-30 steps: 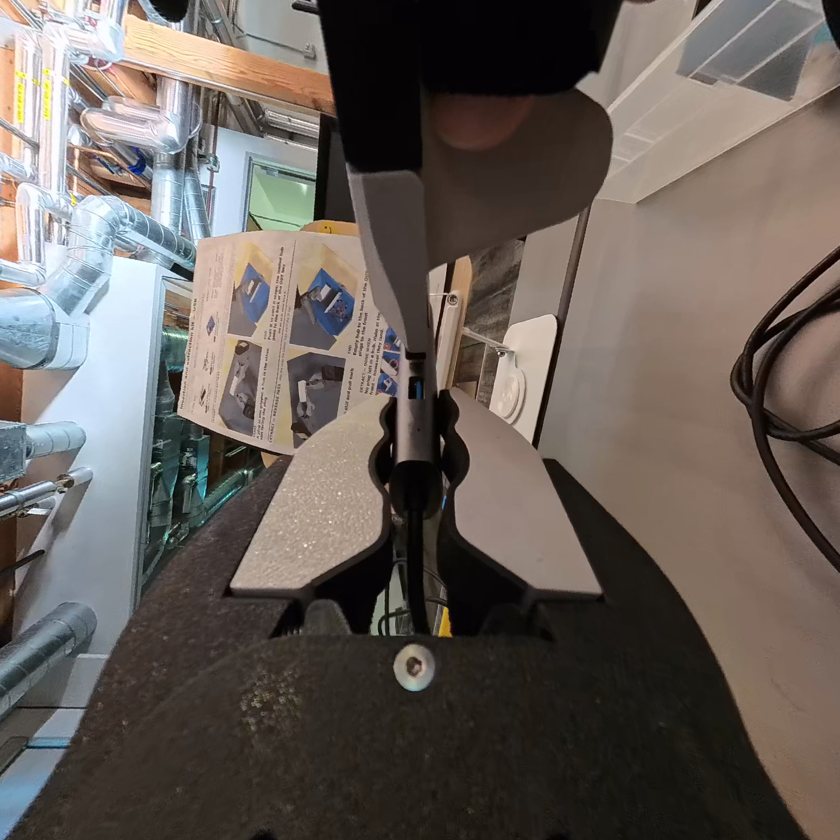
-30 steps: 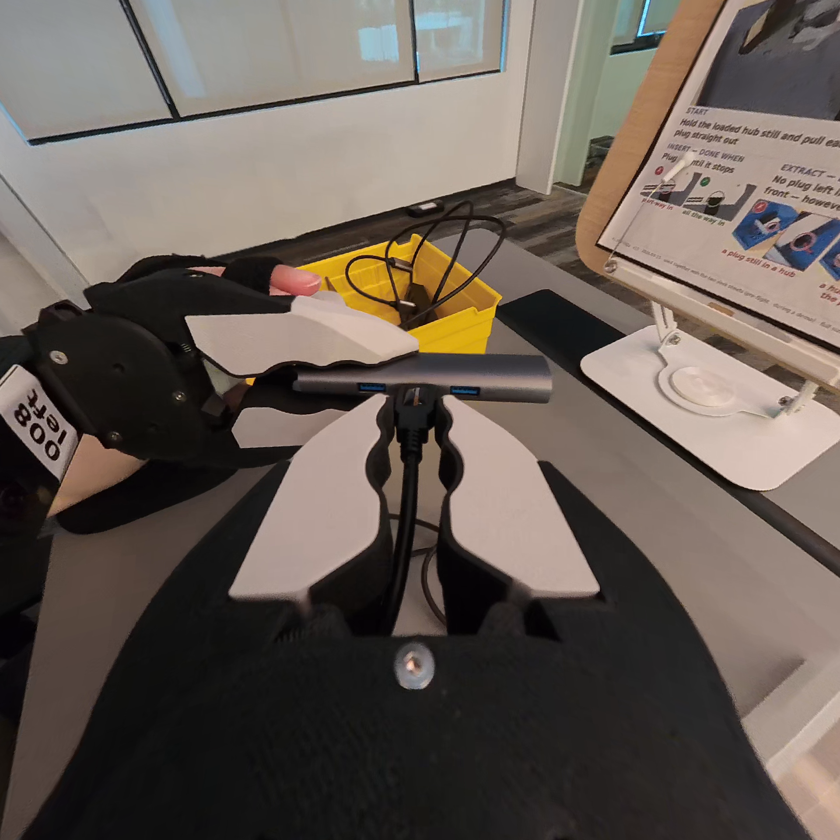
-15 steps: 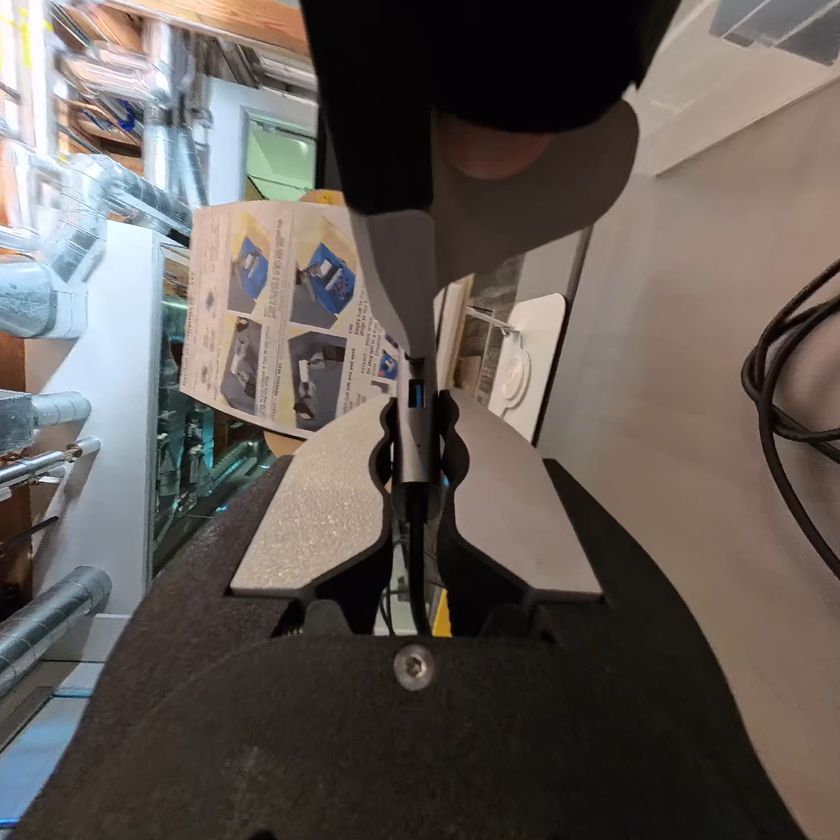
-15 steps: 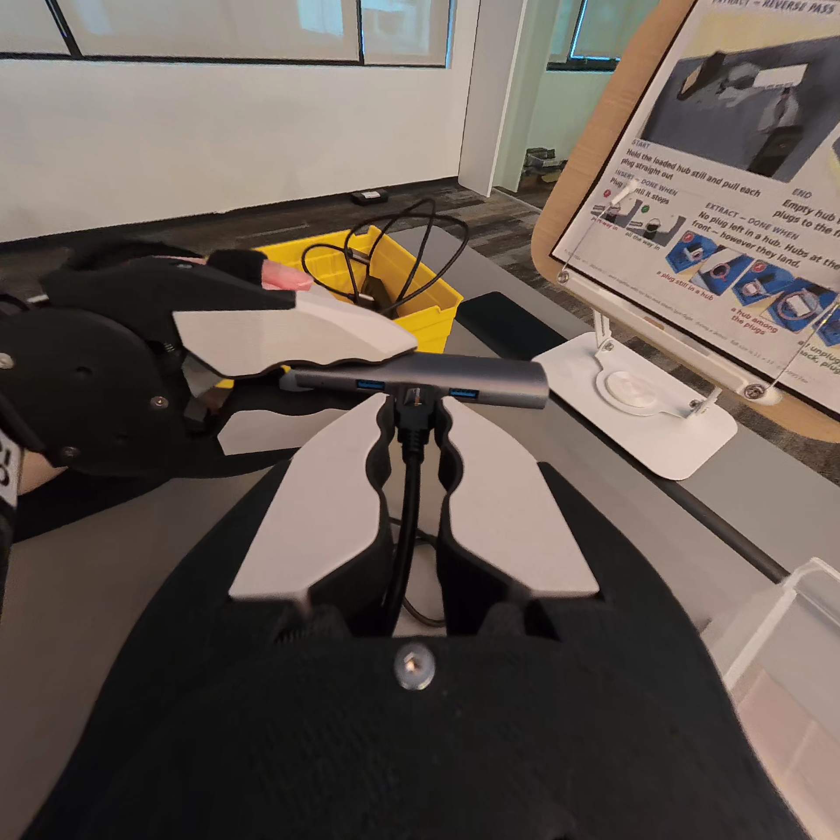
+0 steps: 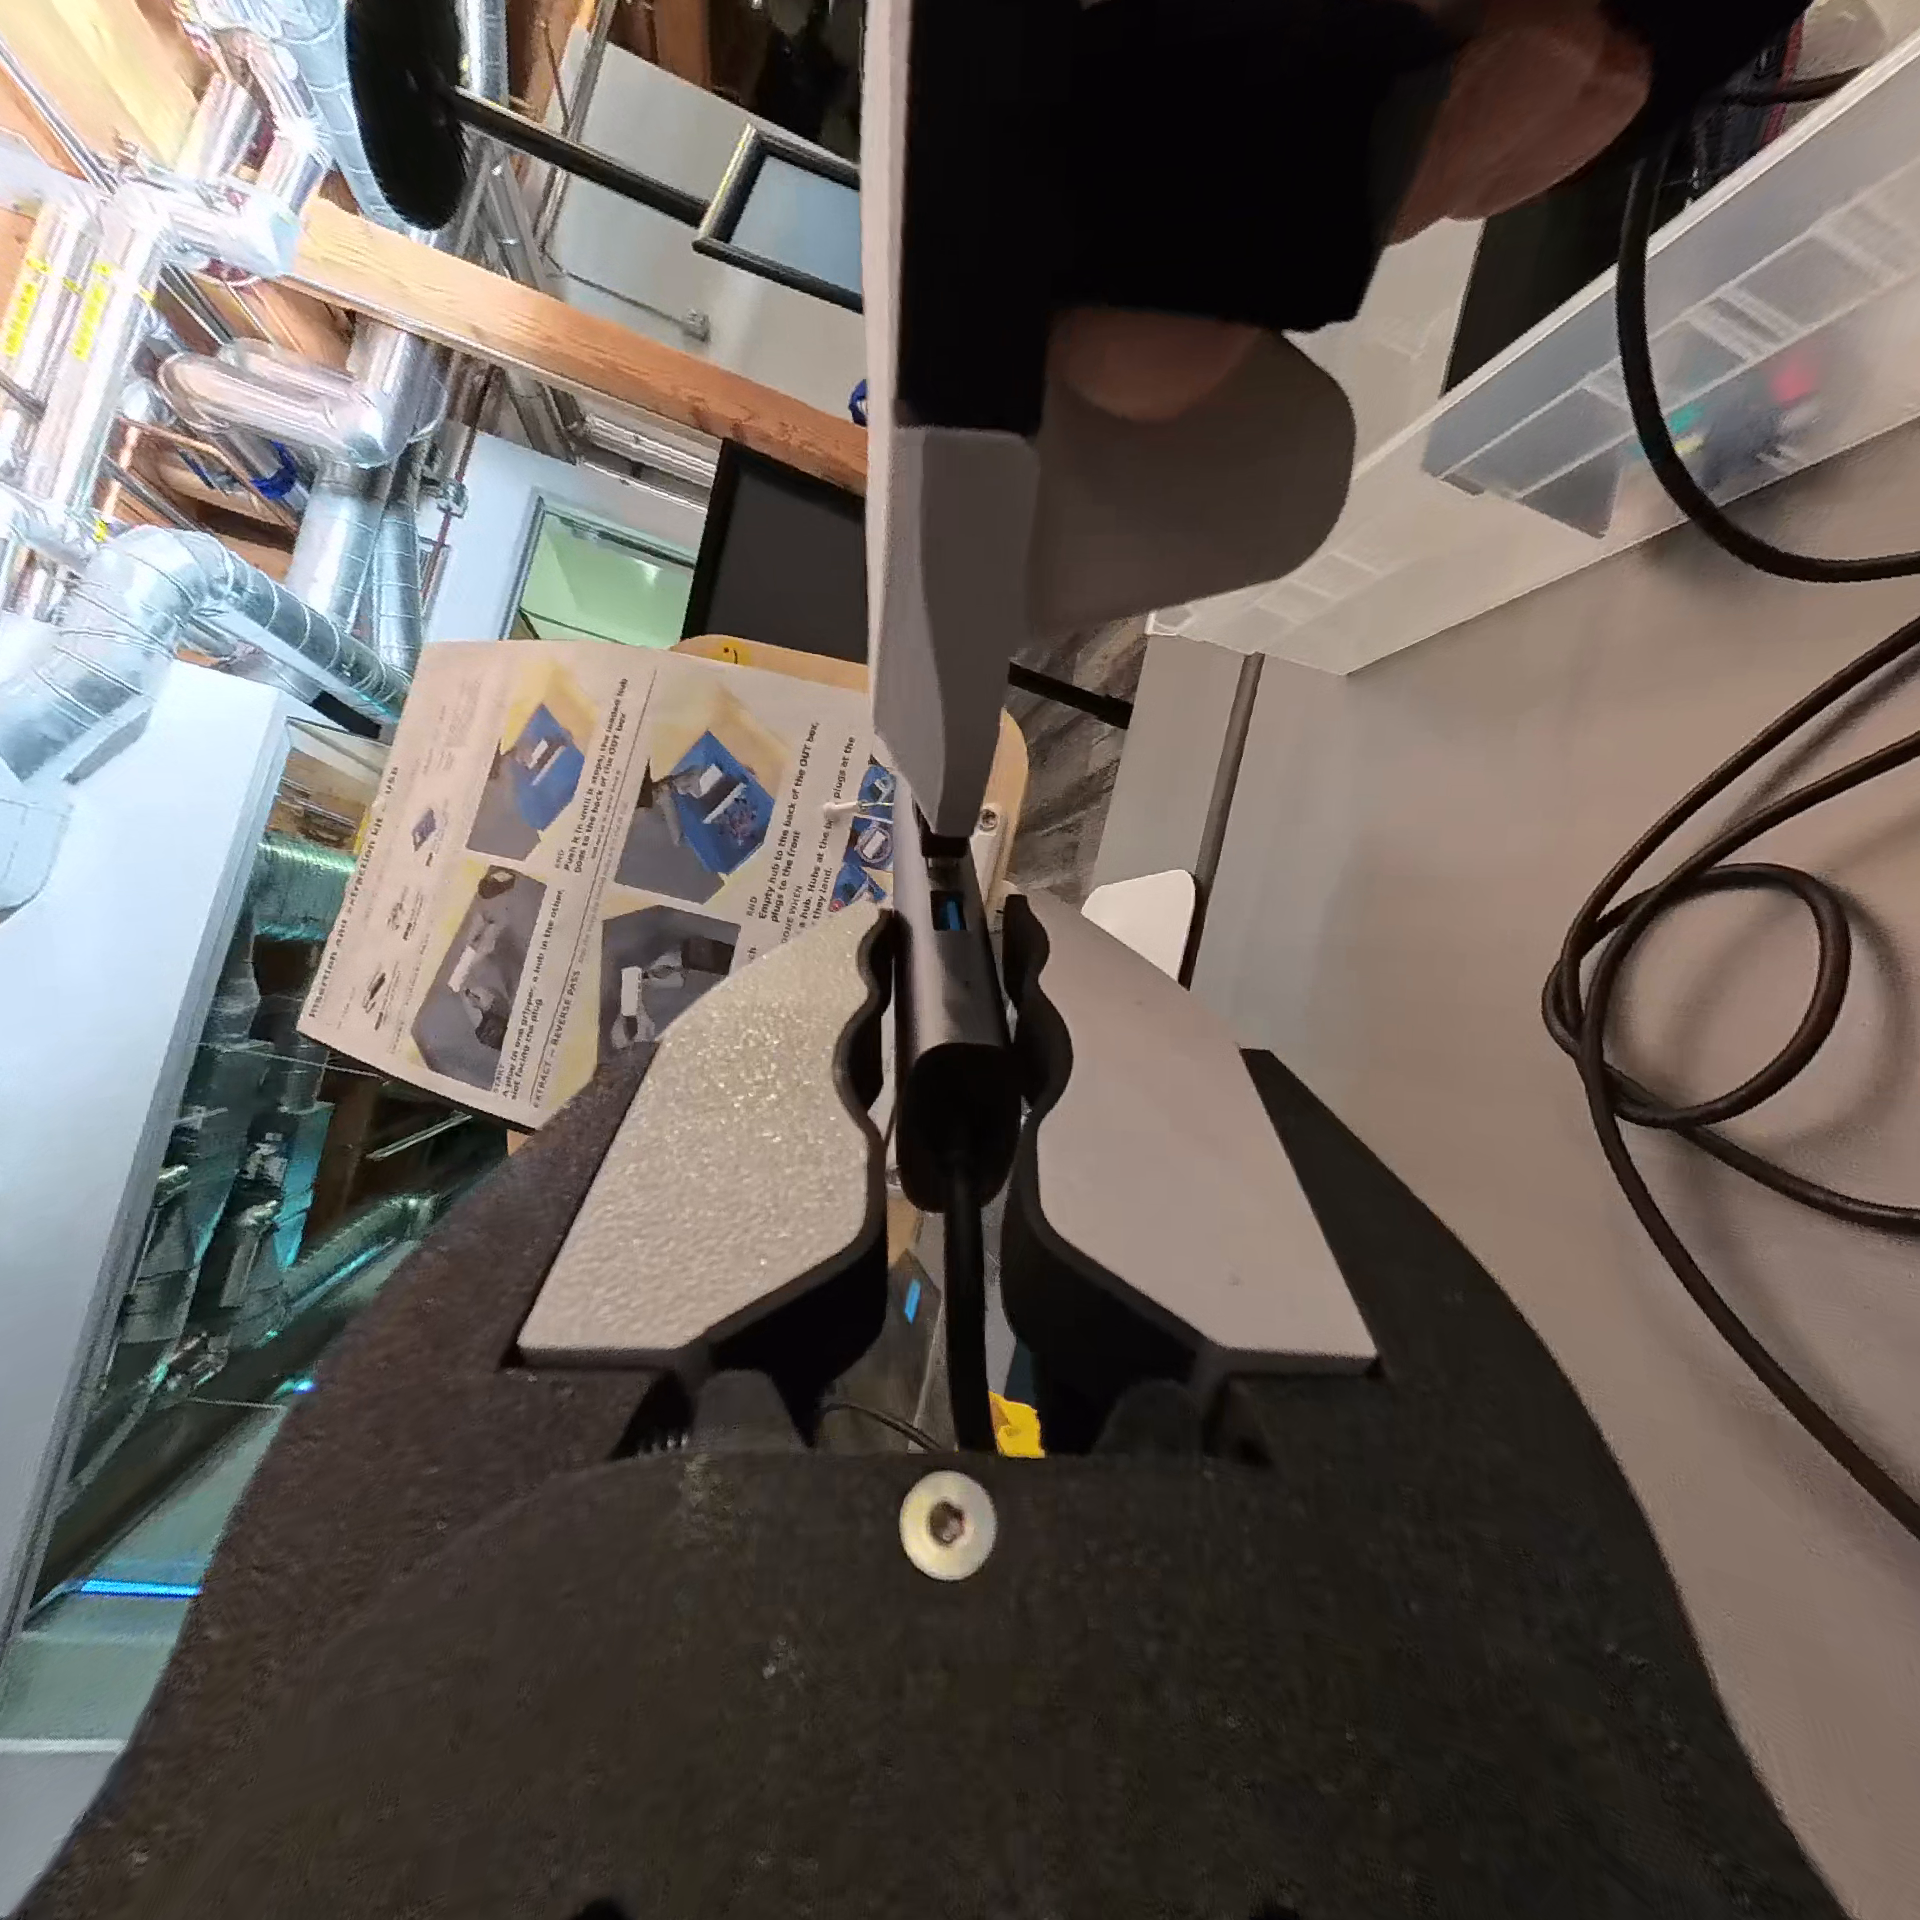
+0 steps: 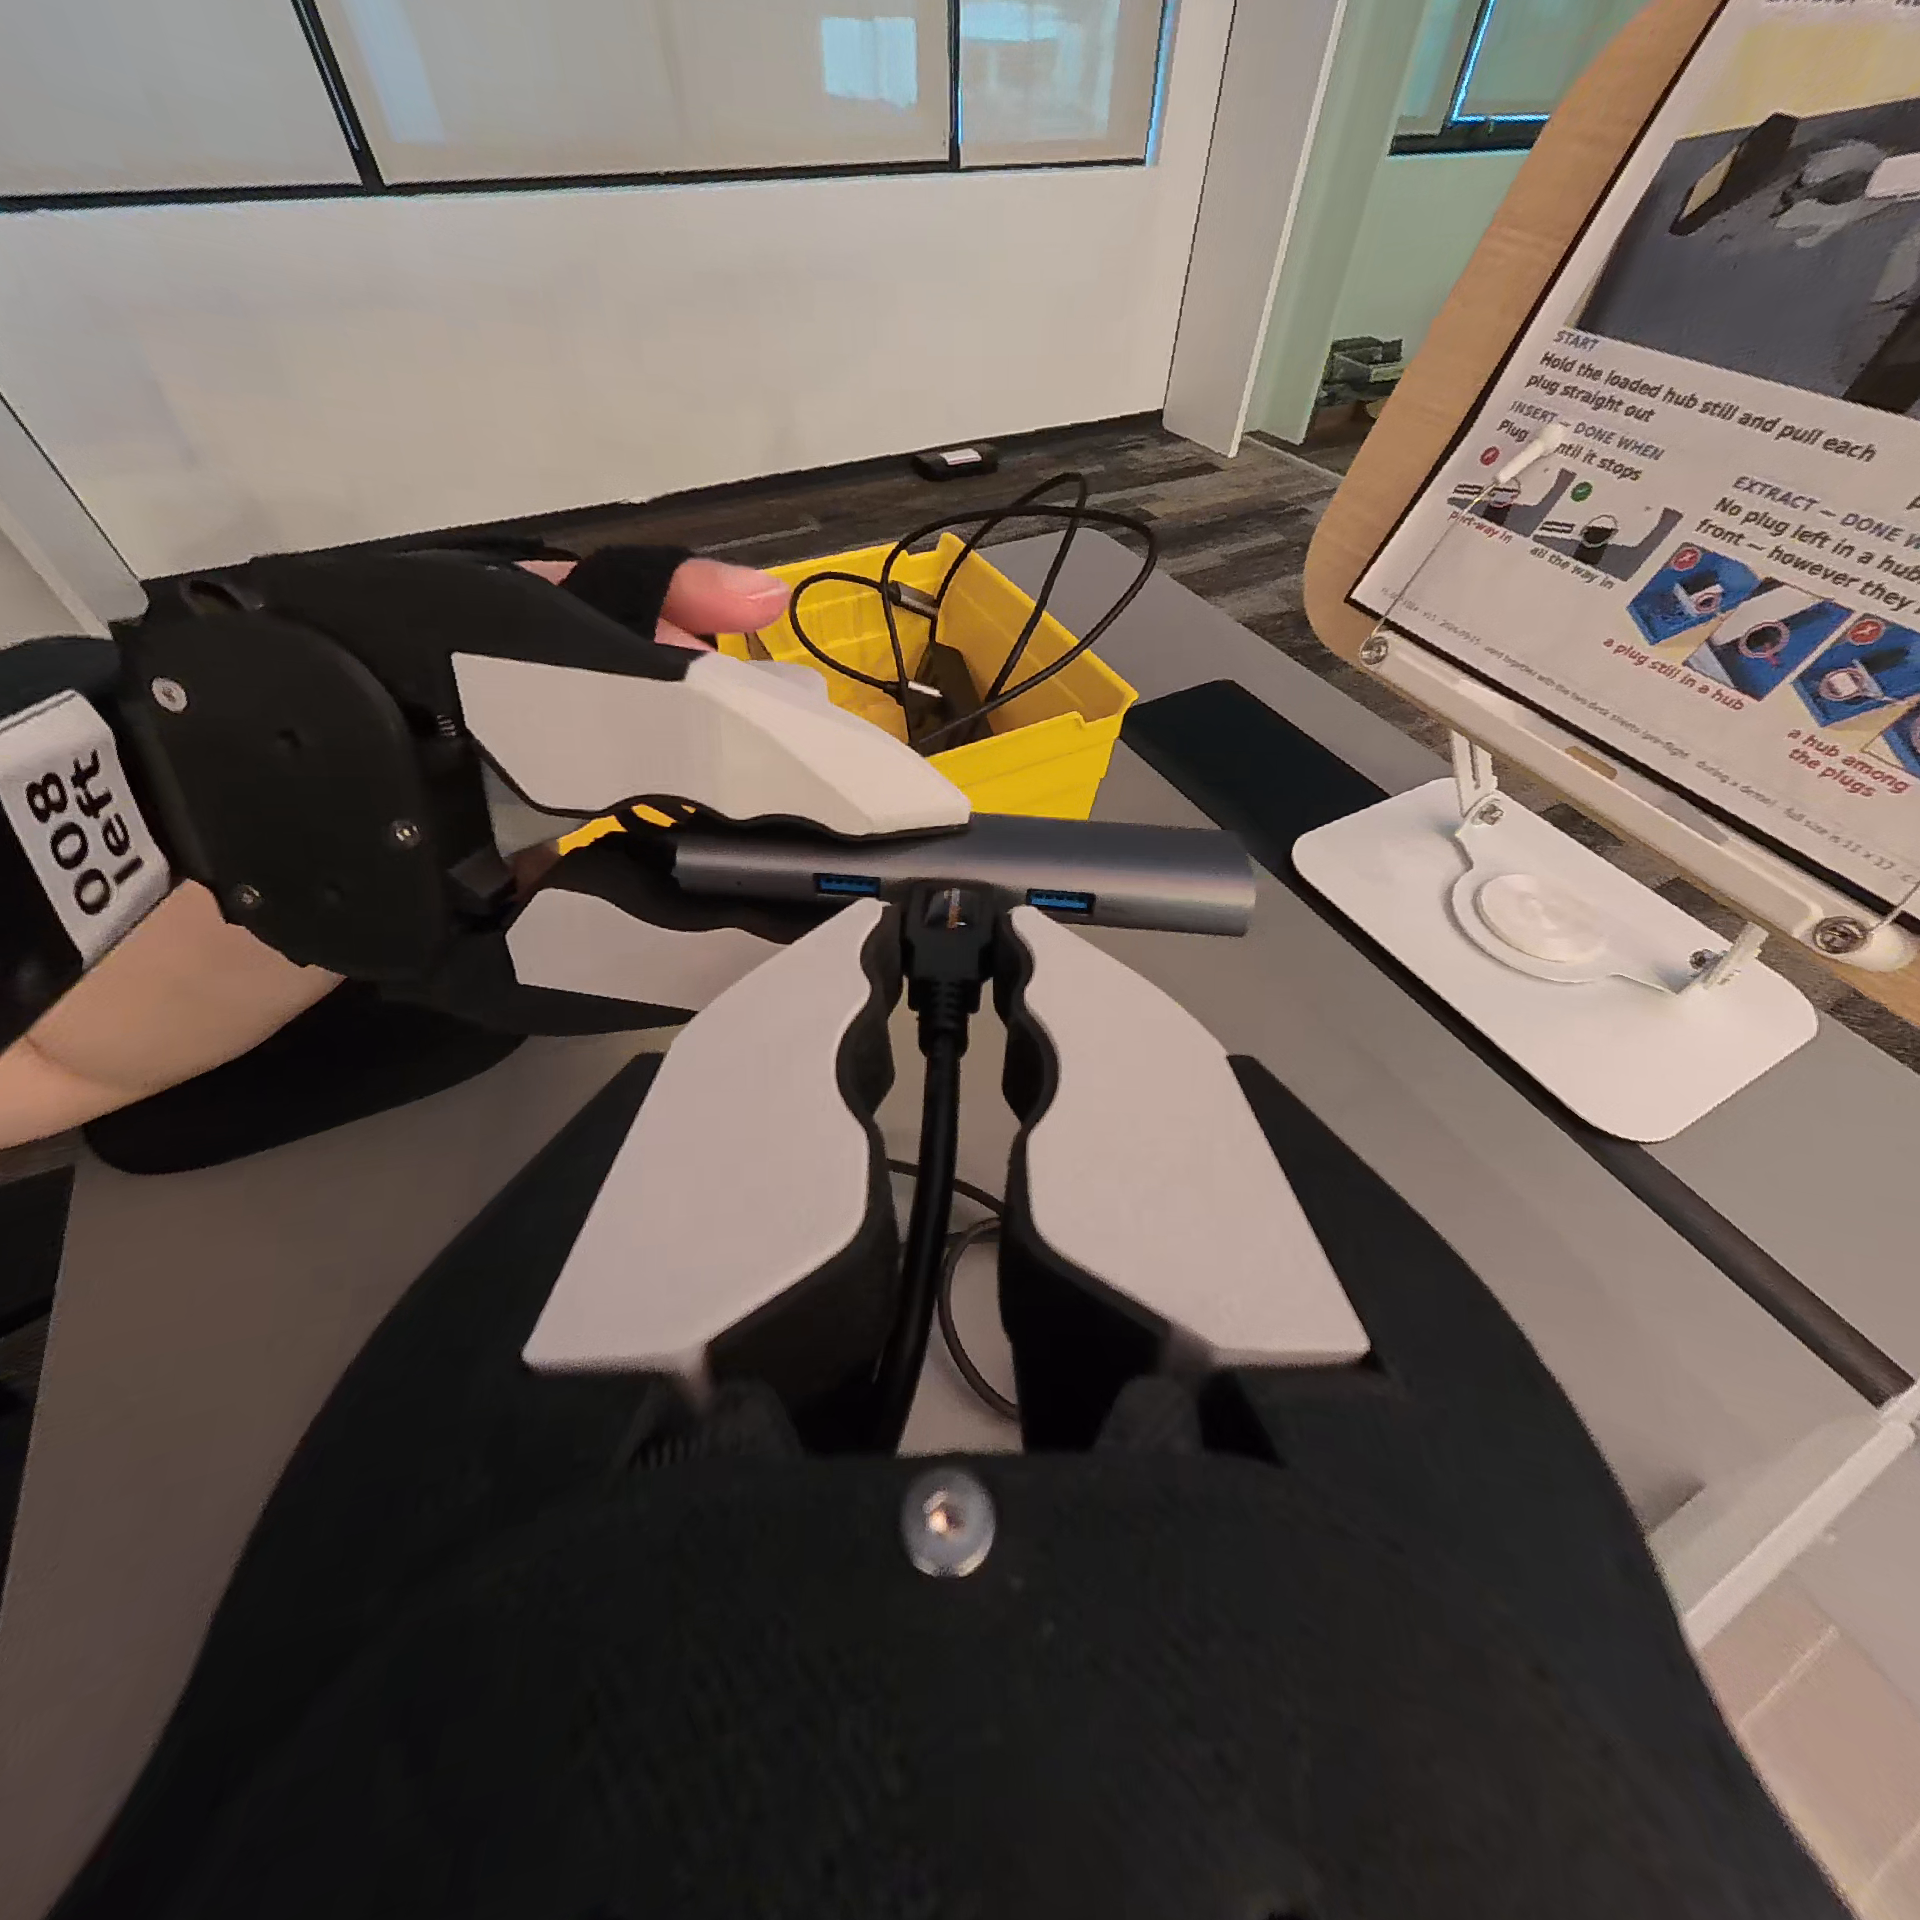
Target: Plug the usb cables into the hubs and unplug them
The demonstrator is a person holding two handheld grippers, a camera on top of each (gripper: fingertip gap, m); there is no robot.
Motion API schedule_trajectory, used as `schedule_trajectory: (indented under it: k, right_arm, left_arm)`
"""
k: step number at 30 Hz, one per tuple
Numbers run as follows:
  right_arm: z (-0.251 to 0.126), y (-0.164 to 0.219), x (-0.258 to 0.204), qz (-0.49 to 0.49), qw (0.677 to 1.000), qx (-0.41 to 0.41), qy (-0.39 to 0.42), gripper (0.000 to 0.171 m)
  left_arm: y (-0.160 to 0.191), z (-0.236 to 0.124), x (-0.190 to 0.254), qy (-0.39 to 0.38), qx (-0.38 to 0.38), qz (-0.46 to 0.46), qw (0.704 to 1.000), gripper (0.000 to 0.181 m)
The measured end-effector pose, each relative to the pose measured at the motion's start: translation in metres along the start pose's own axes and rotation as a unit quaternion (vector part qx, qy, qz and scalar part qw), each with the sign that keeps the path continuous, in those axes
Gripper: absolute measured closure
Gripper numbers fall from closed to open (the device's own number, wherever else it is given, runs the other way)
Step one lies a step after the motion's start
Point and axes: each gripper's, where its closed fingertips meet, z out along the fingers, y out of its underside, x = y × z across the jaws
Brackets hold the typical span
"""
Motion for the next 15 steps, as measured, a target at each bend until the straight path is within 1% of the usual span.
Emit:
schedule_trajectory:
  k: [4,6,8,11,13,15]
  right_arm:
    - [0.0,0.0,0.0,0.0,1.0,0.0,-0.004,0.154]
    - [0.0,0.002,0.001,-0.003,1.0,-0.002,-0.002,0.154]
    - [0.002,0.004,0.001,0.004,1.0,-0.002,-0.009,0.154]
    - [0.004,0.005,0.001,0.014,1.0,0.001,-0.016,0.154]
    - [0.005,0.006,0.002,0.009,1.0,-0.002,-0.012,0.154]
    - [0.005,0.006,0.002,0.002,1.0,-0.005,-0.003,0.154]
  left_arm:
    - [-0.003,0.0,-0.001,-0.025,0.015,0.034,0.999,0.163]
    - [-0.002,0.001,0.0,-0.024,0.013,0.038,0.999,0.163]
    - [0.001,0.002,0.001,-0.026,-0.003,0.039,0.999,0.164]
    - [0.006,0.002,0.002,-0.025,-0.051,0.046,0.997,0.164]
    - [0.007,0.002,0.002,-0.039,-0.063,0.066,0.995,0.164]
    - [0.008,0.003,0.002,-0.044,-0.065,0.067,0.995,0.164]
